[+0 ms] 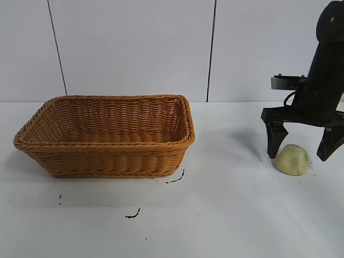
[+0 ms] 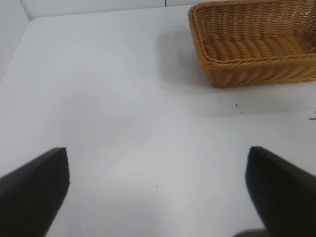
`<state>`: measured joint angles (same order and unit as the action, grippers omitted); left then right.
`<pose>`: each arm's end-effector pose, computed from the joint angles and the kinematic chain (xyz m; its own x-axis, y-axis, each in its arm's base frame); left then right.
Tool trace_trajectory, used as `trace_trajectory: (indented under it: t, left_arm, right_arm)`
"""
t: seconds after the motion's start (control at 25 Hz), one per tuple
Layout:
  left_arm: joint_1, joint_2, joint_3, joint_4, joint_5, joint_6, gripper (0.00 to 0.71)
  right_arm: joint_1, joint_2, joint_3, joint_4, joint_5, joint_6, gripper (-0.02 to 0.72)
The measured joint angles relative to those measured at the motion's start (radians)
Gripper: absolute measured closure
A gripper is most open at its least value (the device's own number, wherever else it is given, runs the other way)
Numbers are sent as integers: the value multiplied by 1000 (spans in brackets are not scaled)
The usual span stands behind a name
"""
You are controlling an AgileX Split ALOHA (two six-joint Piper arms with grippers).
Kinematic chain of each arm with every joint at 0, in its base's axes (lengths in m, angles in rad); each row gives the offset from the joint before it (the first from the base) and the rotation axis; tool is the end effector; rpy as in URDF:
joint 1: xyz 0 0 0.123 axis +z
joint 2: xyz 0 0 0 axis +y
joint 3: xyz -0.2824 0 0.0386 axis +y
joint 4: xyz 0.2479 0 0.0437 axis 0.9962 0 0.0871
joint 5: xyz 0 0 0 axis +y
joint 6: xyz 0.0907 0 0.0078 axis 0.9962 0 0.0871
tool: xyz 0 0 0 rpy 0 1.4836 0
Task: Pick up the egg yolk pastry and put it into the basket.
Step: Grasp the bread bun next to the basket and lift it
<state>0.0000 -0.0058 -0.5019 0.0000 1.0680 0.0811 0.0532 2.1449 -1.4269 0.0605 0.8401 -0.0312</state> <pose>-0.0063 0.0000 0.2771 -0.4542 0.0810 -0.8872 0.0369 0.9967 0.0721 0.4095 0.0259 0.1185 -0.9940 -0.0437 -0.1002 -0.0485 0.9978 0.0457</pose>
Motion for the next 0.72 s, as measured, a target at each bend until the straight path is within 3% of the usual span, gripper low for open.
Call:
trace_trajectory:
  t: [0.32,0.72]
  left_arm:
    - [0,0,0,0,0,0,14]
    - [0,0,0,0,0,0,14]
  right_arm:
    - [0,8,0,1,-3,0,8]
    - [0,8,0,0,-23,0,69]
